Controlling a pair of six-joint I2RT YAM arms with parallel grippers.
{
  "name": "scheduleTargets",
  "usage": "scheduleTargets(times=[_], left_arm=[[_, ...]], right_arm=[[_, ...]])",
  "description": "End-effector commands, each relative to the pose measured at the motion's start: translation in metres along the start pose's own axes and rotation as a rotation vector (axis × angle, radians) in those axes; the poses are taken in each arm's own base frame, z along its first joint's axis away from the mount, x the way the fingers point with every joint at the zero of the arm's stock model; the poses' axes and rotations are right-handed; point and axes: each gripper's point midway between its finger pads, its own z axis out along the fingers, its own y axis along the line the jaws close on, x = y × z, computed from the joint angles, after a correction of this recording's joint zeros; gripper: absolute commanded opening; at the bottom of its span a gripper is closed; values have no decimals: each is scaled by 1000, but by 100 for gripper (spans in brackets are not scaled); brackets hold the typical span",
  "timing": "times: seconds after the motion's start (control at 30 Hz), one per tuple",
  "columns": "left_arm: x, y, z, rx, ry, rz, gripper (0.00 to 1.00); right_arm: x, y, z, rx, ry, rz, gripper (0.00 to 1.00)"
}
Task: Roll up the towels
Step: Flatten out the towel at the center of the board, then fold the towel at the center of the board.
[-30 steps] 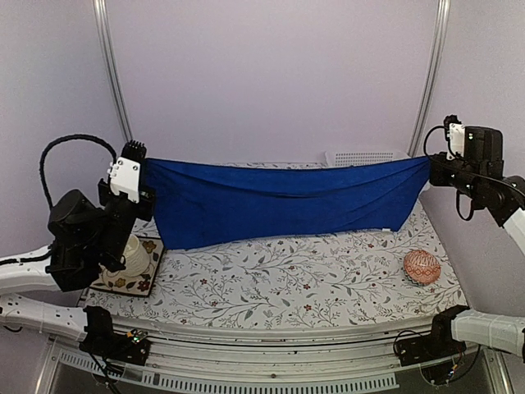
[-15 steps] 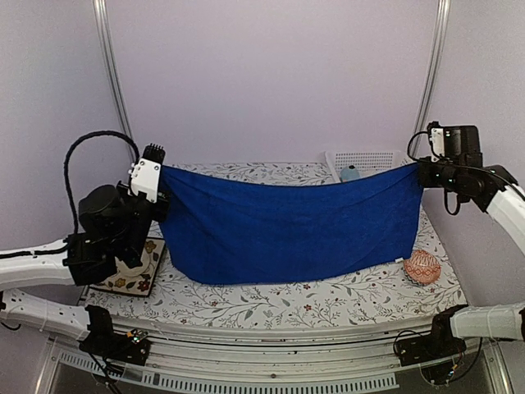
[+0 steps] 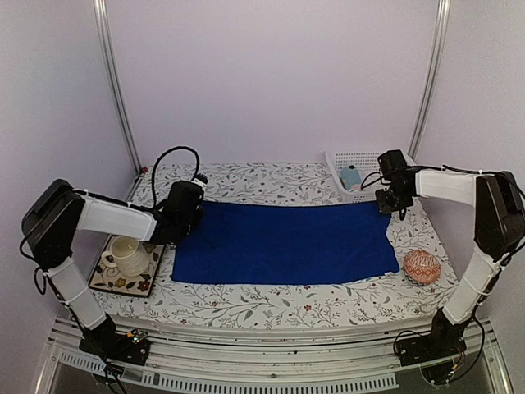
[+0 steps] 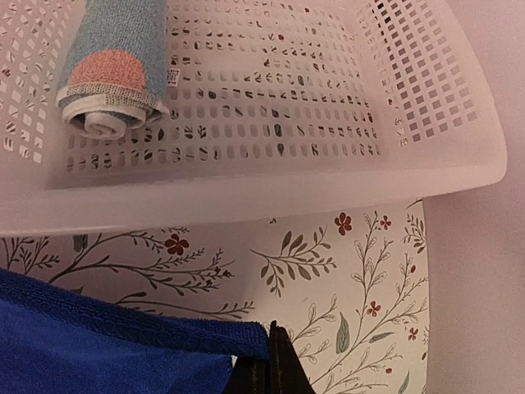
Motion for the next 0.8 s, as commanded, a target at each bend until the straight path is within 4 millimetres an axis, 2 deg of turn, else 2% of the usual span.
scheduleTargets(times=[0.0,0.1,0.33,0.57,0.77], left_arm=[[-25,3,20,-21,-65,-81,0],[-28,1,26,-25,-71,-78,0],[-23,15,37,-75,-70,-88,0],[-9,35,42,-187,-38,-79,0],[-7,29,47,-171,-38,-74,0]], right_arm=[[-31,-4,6,64,-81,7,2],[-32,-2,9,56,-92,5,3],[-49,-8,-1,66,-148,33,2],[-45,0,6,38,-135,24,3],[-40,5,3,15,-119,-16,3]])
